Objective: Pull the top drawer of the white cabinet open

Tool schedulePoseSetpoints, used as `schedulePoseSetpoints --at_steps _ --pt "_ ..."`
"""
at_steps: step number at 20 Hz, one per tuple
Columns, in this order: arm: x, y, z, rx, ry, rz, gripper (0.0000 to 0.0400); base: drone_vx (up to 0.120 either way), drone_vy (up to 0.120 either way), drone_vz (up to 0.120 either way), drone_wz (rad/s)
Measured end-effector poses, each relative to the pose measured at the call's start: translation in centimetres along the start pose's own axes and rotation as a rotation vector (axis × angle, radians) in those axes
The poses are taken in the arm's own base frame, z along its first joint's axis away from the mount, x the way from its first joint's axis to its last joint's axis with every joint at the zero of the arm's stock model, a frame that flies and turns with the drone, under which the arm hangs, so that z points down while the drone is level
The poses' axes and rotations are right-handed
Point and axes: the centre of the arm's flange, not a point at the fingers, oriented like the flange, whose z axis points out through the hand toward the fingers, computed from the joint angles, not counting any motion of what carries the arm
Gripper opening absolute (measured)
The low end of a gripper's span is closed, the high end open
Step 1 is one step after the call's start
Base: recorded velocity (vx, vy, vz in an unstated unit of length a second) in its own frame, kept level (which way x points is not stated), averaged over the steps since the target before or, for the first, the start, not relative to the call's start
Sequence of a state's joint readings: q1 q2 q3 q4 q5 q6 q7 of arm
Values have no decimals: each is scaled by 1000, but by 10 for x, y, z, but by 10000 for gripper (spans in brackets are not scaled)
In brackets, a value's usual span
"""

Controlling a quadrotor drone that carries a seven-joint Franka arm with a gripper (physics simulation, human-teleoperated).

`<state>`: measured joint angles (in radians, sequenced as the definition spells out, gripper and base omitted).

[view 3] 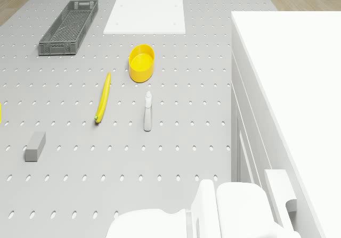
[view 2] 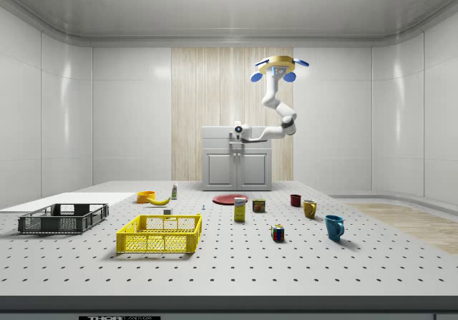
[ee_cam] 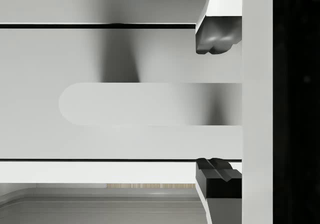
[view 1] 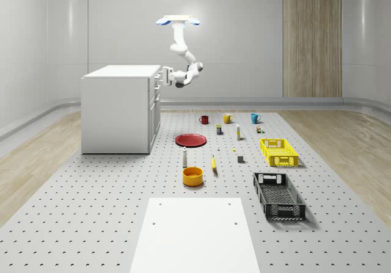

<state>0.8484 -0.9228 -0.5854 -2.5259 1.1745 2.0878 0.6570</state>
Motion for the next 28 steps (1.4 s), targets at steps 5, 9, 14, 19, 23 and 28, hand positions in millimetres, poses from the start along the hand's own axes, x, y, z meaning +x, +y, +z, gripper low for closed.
schedulePoseSetpoints --at_steps 5,9,14,19,23,28 --pt "0 0 0 0 0 0 167 0 0 0 0" --pt "0 0 0 0 0 0 128 0 0 0 0" --pt "-3 -1 0 -5 5 6 123 0 0 0 0" --pt "-1 0 -4 -4 3 1 119 0 0 0 0" --pt "18 10 -26 -83 44 -73 400 0 0 0 0" --pt "55 -8 -42 45 -119 66 309 0 0 0 0"
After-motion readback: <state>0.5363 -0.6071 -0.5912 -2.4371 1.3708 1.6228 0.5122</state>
